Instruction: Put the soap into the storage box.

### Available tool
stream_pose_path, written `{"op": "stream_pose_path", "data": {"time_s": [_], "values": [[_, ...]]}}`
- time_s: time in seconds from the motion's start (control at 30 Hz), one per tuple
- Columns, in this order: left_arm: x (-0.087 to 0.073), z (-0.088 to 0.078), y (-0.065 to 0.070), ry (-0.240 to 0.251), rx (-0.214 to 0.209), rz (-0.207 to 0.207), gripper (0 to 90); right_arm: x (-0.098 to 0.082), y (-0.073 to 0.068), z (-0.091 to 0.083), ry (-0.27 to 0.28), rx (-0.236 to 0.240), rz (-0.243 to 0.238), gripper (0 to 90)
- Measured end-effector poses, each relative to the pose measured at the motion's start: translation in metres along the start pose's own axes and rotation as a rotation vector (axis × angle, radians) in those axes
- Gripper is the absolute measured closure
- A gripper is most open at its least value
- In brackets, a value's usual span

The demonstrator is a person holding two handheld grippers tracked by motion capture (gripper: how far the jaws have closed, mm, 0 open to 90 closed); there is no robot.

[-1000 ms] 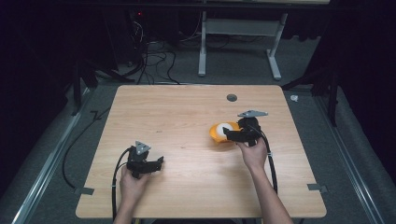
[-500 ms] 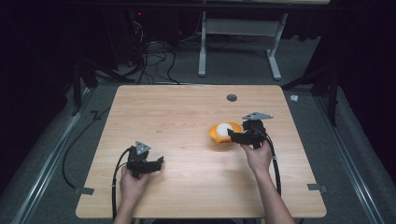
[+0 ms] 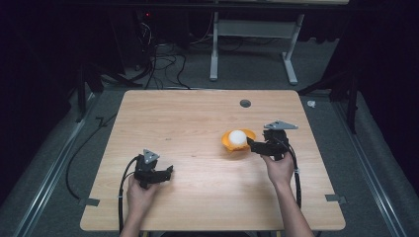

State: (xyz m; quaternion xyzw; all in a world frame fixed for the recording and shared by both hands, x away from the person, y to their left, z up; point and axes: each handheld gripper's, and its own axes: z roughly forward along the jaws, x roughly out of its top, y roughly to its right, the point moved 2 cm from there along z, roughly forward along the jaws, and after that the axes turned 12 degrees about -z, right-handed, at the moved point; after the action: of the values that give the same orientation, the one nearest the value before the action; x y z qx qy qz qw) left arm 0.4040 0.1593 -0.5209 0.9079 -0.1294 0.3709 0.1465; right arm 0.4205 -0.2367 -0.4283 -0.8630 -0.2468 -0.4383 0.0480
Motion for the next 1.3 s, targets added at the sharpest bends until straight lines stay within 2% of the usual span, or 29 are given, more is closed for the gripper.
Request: {"op": "stream_pose_path", "data": {"time_s": [0.73,1.3], "values": [[0.000,0.000,0.000,0.002,0.000,0.000,19.7,-0.021,0.005,-0.021,0.022,-0.008,0.036,27.8],[0.000,0.000,0.000,0.002,0.001,0.000,19.7,-0.037,0.002,-0.029,0.021,0.004,0.064,27.8]]}}
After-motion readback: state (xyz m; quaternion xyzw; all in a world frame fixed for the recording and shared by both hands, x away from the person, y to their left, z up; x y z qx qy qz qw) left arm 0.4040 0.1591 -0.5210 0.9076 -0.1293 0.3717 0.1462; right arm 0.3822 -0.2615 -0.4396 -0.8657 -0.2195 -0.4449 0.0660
